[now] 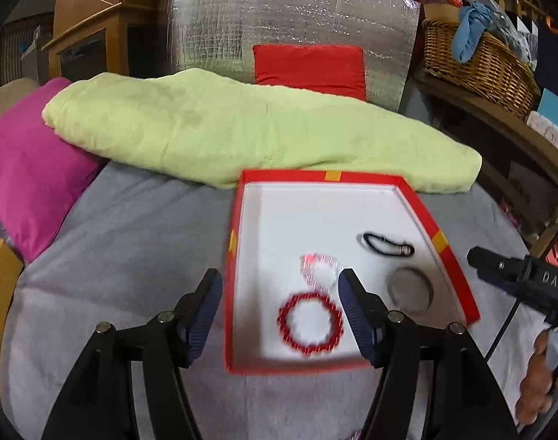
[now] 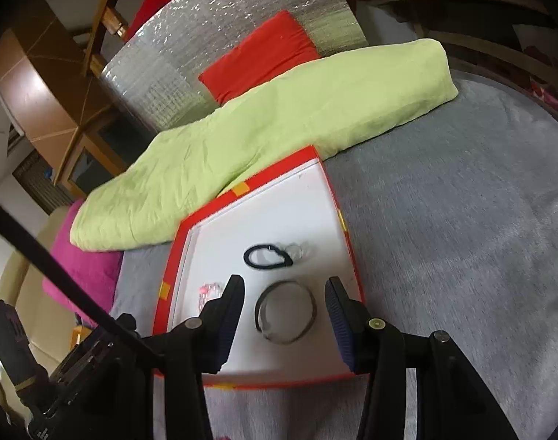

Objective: Organize jewelry
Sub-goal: 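Move left tool to the second pink-and-clear bracelet while right tool reaches the purple bracelet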

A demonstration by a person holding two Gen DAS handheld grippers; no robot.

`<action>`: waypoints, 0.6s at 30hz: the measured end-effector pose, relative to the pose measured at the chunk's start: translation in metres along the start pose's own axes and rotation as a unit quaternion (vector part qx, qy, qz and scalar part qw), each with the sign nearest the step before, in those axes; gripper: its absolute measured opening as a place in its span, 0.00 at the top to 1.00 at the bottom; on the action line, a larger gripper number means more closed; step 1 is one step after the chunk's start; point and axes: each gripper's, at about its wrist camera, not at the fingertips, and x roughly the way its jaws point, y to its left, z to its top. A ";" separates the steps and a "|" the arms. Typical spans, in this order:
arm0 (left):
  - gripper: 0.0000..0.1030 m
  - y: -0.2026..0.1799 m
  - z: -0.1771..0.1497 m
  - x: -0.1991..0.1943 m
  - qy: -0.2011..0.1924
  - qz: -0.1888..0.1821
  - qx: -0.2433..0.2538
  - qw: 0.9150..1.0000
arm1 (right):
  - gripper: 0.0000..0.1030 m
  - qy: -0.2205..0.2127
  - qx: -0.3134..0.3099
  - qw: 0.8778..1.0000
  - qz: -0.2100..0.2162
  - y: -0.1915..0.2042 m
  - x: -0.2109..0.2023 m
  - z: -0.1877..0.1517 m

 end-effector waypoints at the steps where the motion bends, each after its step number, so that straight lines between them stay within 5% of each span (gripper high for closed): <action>1: 0.35 0.002 -0.006 -0.005 0.006 -0.004 0.001 1.000 | 0.52 0.000 -0.005 1.000 -0.001 0.001 -0.003 -0.002; 12: 0.35 0.018 -0.075 -0.048 0.049 -0.008 0.045 0.998 | 0.52 0.036 -0.058 0.998 -0.004 -0.006 -0.052 -0.056; 18: 0.35 0.018 -0.099 -0.055 0.078 -0.062 0.030 0.995 | 0.52 0.077 -0.045 0.996 -0.025 -0.024 -0.060 -0.086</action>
